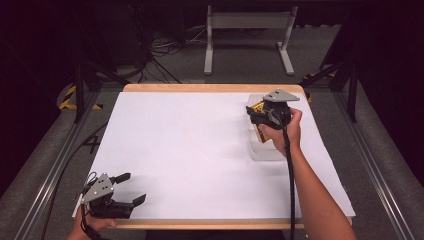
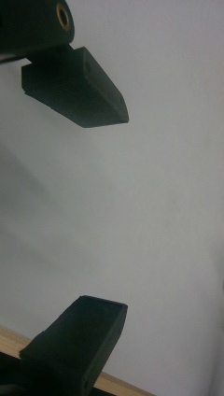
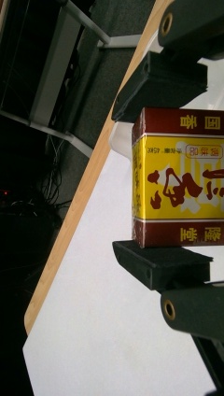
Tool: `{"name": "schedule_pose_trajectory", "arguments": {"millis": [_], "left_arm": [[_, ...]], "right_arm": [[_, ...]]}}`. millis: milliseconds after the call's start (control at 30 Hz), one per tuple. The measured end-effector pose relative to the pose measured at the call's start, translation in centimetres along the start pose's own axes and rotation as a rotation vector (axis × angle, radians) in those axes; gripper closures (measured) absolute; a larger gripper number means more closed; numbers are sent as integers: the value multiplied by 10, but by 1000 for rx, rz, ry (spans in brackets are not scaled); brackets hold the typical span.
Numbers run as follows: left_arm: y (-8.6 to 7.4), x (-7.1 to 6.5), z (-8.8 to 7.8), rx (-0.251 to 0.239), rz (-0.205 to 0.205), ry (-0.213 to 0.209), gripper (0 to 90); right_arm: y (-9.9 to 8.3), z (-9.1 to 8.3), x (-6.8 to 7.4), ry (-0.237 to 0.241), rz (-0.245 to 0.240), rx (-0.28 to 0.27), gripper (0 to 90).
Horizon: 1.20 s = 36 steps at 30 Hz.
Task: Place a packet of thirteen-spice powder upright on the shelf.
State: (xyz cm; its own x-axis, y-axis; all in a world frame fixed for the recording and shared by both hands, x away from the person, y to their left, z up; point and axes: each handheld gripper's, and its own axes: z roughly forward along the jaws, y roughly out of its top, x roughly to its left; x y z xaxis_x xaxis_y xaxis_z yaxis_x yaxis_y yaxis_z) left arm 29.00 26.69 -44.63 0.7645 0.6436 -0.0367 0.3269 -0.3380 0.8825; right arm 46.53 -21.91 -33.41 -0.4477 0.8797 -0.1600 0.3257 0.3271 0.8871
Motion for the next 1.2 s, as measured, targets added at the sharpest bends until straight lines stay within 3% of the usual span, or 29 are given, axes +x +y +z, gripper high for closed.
{"name": "schedule_pose_trajectory", "arguments": {"millis": [233,567,767,800,867,1033,1200], "left_arm": [[0,0,0,-3,-7,-2,99],[0,0,-1,-4,-4,-1,97],[1,-1,-1,-3,-4,0,96],[1,0,-1,0,-10,-1,96],[1,1,-1,-6,-20,1,96],[1,-1,-1,-3,-11,1,96],[1,0,0,0,-10,-4,96]], "right_arm": [[1,-9,-6,18,12,20,323],[-2,-40,-17,2,24,69,299],[-8,-55,-19,4,48,32,312],[-10,-58,-18,-19,45,13,325],[-10,-59,-19,-41,34,4,326],[-16,-58,-24,-59,68,-29,328],[-27,-50,-24,-72,83,-8,325]]}}
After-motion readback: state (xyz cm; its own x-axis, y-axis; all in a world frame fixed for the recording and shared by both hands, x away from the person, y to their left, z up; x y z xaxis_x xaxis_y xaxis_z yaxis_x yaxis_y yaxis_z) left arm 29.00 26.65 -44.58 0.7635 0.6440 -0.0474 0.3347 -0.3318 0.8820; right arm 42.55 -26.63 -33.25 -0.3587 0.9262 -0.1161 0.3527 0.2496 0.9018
